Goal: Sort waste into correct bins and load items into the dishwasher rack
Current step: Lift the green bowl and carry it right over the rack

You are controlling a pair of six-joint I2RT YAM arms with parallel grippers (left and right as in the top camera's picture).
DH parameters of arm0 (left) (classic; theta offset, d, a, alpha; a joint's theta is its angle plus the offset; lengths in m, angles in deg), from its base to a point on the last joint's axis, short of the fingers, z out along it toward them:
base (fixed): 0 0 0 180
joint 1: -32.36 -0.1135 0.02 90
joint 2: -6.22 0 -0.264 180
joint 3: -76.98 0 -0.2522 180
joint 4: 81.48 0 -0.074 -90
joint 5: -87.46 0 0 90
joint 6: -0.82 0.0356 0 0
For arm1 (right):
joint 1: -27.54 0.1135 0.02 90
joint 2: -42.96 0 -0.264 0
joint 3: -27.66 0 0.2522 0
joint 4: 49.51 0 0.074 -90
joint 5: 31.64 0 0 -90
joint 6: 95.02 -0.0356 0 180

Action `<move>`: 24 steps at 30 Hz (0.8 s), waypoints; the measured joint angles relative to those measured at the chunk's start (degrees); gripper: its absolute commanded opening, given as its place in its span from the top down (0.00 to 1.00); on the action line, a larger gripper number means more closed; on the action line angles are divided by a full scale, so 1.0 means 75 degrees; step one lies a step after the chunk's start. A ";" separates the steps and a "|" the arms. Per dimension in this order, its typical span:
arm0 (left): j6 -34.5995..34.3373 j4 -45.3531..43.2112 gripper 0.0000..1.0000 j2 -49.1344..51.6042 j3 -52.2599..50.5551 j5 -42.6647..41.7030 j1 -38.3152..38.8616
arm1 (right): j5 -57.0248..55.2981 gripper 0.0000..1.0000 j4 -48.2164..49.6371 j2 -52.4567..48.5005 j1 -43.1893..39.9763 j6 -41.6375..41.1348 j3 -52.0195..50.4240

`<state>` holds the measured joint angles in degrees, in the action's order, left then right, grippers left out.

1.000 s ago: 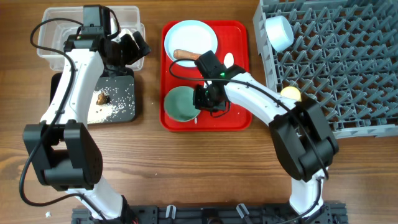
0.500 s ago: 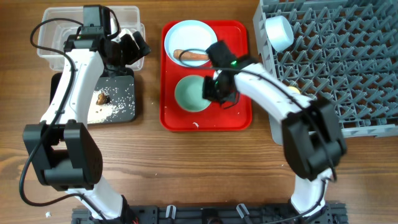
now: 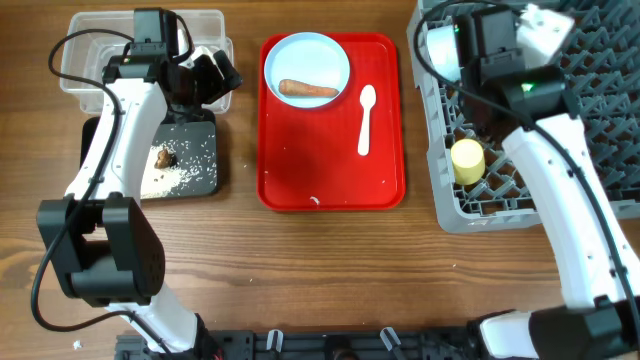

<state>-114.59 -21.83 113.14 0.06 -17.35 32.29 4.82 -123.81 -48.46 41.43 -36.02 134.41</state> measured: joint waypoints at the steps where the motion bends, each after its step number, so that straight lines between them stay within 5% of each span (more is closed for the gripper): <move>1: 0.0000 -0.0003 0.00 0.0000 0.0000 0.0000 0.0000 | -0.0420 0.96 0.0082 -0.0172 -0.0105 0.0350 0.0000; 12: 0.0000 -0.0003 0.00 0.0000 0.0000 0.0000 0.0000 | -0.2028 0.96 0.1434 -0.2049 -0.0309 0.4689 -0.0009; 24: 0.0000 0.0000 0.00 0.0000 0.0000 0.0000 0.0000 | -0.2127 0.96 0.1746 -0.2687 -0.0251 0.6298 -0.0009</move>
<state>-114.59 -21.83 113.14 0.06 -17.35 32.29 -11.14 -110.72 -68.61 39.55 11.21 134.34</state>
